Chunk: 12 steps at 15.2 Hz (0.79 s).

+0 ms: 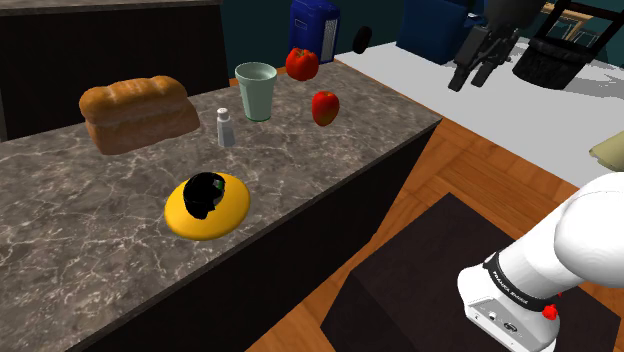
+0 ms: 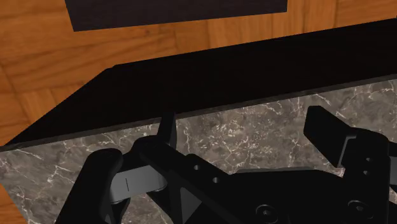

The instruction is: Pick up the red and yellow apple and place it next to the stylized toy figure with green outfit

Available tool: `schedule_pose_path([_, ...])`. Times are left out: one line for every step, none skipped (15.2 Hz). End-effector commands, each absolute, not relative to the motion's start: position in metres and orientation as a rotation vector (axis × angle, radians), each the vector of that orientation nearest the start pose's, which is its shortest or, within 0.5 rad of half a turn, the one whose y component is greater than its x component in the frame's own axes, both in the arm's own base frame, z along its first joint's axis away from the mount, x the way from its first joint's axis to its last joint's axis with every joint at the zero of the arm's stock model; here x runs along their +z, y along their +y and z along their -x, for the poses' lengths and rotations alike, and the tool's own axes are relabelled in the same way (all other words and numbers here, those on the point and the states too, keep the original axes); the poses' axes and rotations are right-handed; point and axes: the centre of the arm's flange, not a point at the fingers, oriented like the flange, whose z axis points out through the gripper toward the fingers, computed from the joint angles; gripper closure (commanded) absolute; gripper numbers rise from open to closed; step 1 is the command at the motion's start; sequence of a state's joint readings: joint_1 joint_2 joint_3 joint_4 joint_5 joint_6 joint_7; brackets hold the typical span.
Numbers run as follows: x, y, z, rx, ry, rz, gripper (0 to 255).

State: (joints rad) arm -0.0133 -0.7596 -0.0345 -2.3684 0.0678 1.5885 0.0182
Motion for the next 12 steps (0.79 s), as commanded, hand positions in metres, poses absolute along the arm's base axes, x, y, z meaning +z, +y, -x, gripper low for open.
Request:
schedule_pose_path([0.578, -0.011, -0.315, 0.03, 0.089, 3.048, 0])
schedule_pose_path([0.574, -0.01, -0.327, 0.026, 0.085, 3.05, 0])
schedule_pose_path([0.569, -0.009, -0.339, 0.023, 0.081, 3.052, 0])
schedule_pose_path([0.565, -0.009, -0.351, 0.019, 0.077, 3.054, 0])
schedule_pose_path([0.56, -0.008, -0.363, 0.016, 0.073, 3.056, 0])
schedule_pose_path([0.556, -0.007, -0.375, 0.012, 0.07, 3.057, 0])
schedule_pose_path([0.551, -0.007, -0.387, 0.009, 0.066, 3.059, 0])
schedule_pose_path([0.547, -0.006, -0.399, 0.005, 0.062, 3.061, 0])
schedule_pose_path([0.542, -0.005, -0.411, 0.001, 0.058, 3.062, 0])
schedule_pose_path([0.538, -0.004, -0.423, -0.002, 0.054, 3.064, 0])
schedule_pose_path([0.534, -0.003, -0.435, -0.006, 0.05, 3.066, 0])
schedule_pose_path([0.529, -0.002, -0.447, -0.01, 0.047, 3.068, 0])
